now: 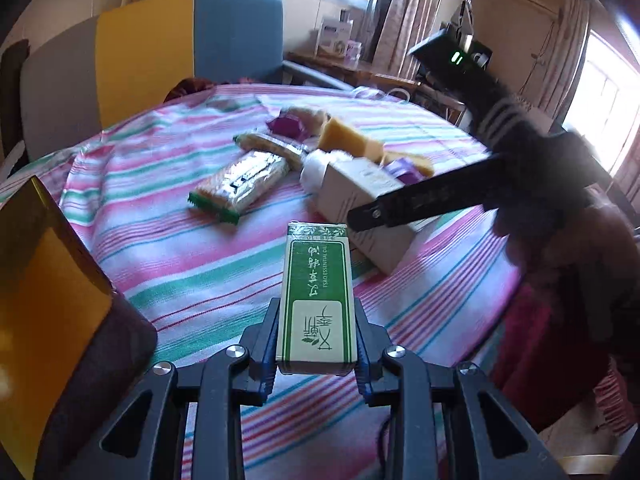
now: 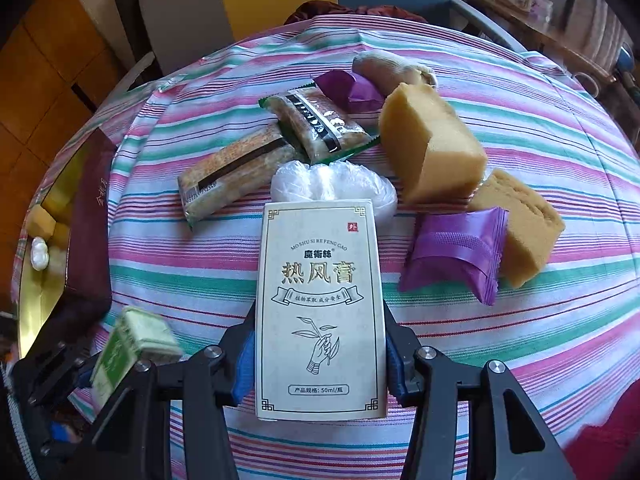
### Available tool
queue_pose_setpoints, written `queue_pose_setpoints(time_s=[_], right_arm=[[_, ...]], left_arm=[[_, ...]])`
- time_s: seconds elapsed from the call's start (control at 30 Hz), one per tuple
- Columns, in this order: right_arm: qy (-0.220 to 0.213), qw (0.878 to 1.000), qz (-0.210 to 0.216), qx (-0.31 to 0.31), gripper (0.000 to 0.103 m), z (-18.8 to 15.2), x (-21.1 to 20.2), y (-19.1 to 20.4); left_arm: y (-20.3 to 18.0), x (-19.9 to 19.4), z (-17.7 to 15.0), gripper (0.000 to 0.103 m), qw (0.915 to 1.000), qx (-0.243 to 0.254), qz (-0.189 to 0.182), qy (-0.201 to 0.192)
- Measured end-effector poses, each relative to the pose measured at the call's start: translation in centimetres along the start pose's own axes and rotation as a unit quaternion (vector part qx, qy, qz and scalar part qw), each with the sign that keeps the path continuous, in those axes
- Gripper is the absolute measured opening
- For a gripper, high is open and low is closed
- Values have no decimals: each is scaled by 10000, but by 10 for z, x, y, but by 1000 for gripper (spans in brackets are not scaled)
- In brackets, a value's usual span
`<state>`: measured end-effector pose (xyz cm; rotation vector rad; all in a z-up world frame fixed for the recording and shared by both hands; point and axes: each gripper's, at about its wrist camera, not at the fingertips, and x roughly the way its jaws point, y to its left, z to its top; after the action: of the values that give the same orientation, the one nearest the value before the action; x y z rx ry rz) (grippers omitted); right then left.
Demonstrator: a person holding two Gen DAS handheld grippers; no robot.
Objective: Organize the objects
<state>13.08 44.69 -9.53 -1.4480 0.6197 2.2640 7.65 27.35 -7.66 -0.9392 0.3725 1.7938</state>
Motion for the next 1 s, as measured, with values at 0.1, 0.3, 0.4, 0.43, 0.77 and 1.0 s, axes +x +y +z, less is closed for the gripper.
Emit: queue_pose_setpoints(time_s=[0.1,0.3,0.4,0.43,0.77,1.0], right_arm=[[-9,10000,-12,-8,52,1,0,1],[-30,10000,-50,-43,52,0,-2,1],[-36,9999,-86,-91,52,0,-3,4],[-37,9999,-97,-110,52,0,-3,4],[-52,9996,-105,-242,52,-3,-3,8],[-55,9997,-107,-233,52,-2,-2,9]], left_arm=[[4,-19,5,30,9998,-162,1,-150],[47,-61,6,30,9935,-1023,399,-312],[80,-84,1,30,9835,-1552,828,-424],[95,-94,-2,31,9774,-1785,1041,-458],[219,-128,-56,31,9088,-3230,2641,-45],[271,-111,-74,31,8785,-3877,2774,303]])
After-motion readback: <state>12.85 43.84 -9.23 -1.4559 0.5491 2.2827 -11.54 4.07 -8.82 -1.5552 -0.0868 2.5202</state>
